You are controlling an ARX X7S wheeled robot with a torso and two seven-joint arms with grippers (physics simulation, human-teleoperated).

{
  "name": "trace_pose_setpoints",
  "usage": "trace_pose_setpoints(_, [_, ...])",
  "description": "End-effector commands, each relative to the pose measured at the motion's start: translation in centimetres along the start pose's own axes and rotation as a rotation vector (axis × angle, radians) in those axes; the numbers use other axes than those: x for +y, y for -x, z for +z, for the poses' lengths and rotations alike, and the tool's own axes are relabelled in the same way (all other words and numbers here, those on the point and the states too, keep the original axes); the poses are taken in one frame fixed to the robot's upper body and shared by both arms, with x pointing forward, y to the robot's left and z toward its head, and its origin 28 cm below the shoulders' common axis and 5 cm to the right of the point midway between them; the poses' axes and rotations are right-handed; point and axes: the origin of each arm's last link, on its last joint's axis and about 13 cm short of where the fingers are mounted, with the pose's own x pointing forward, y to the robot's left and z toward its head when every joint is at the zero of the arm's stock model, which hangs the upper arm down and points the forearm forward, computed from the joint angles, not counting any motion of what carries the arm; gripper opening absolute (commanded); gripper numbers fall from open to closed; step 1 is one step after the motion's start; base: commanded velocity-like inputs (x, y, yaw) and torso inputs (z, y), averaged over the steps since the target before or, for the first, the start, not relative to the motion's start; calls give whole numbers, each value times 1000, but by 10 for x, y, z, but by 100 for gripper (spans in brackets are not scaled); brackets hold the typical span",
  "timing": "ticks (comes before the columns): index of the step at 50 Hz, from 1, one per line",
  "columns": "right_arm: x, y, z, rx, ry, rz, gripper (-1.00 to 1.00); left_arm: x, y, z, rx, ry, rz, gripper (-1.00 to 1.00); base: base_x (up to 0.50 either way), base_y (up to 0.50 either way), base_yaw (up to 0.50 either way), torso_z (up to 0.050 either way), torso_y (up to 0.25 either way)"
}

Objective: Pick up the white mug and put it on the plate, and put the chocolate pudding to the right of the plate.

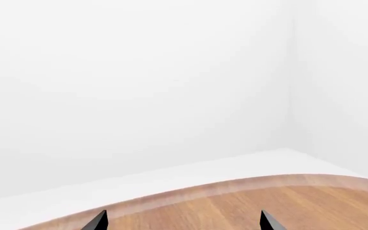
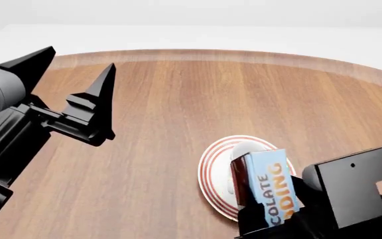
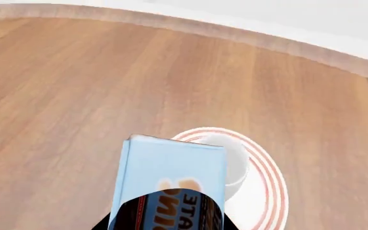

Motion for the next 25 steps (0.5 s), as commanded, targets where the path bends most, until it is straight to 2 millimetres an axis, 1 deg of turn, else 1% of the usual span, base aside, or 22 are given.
trace_pose_setpoints(1, [-21, 46, 42, -212, 122, -64, -100, -1, -5, 6, -35, -19, -29, 100, 0, 0, 0, 0, 0])
trace_pose_setpoints(3, [-21, 54, 48, -239, 136, -78, -100, -1, -4, 7, -36, -18, -29, 100, 0, 0, 0, 0, 0])
trace_pose_setpoints(4, [-22, 62, 53, -272, 146, -113, -100, -1, -4, 8, -36, -19, -28, 100, 0, 0, 0, 0, 0])
trace_pose_setpoints(6, [-21, 69, 58, -300, 154, -147, -100, -2, -4, 10, -40, -26, -30, 100, 0, 0, 0, 0, 0])
trace_pose_setpoints(7, [-23, 73, 59, -321, 187, -203, -100, -3, -3, 12, -43, -27, -31, 100, 0, 0, 0, 0, 0])
trace_pose_setpoints(8, [-23, 75, 62, -342, 183, -250, -100, -2, -4, 13, -43, -29, -30, 100, 0, 0, 0, 0, 0])
trace_pose_setpoints(10, [-21, 80, 66, -375, 199, -281, -100, -3, -3, 13, -44, -33, -29, 100, 0, 0, 0, 0, 0])
trace_pose_setpoints(11, [-22, 83, 72, -407, 206, -295, -100, -2, -3, 13, -45, -34, -29, 100, 0, 0, 0, 0, 0])
trace_pose_setpoints(12, [-28, 86, 80, -450, 208, -343, -100, -2, -3, 13, -45, -33, -28, 100, 0, 0, 0, 0, 0])
trace_pose_setpoints(15, [-38, 89, 89, -502, 220, -404, -100, -3, -4, 13, -45, -34, -28, 100, 0, 0, 0, 0, 0])
trace_pose_setpoints(16, [-45, 90, 95, -554, 230, -463, -100, -3, -4, 12, -45, -34, -29, 100, 0, 0, 0, 0, 0])
trace_pose_setpoints(19, [-52, 92, 104, -637, 252, -537, -100, -3, -4, 11, -43, -31, -29, 100, 0, 0, 0, 0, 0])
trace_pose_setpoints(21, [-57, 91, 107, -670, 262, -564, -100, -4, -4, 10, -44, -30, -30, 100, 0, 0, 0, 0, 0])
trace_pose_setpoints(22, [-65, 88, 110, -704, 282, -600, -100, -4, -5, 9, -42, -29, -29, 100, 0, 0, 0, 0, 0])
trace_pose_setpoints(25, [-76, 82, 117, -782, 353, -617, -100, -3, -5, 7, -39, -28, -29, 100, 0, 0, 0, 0, 0])
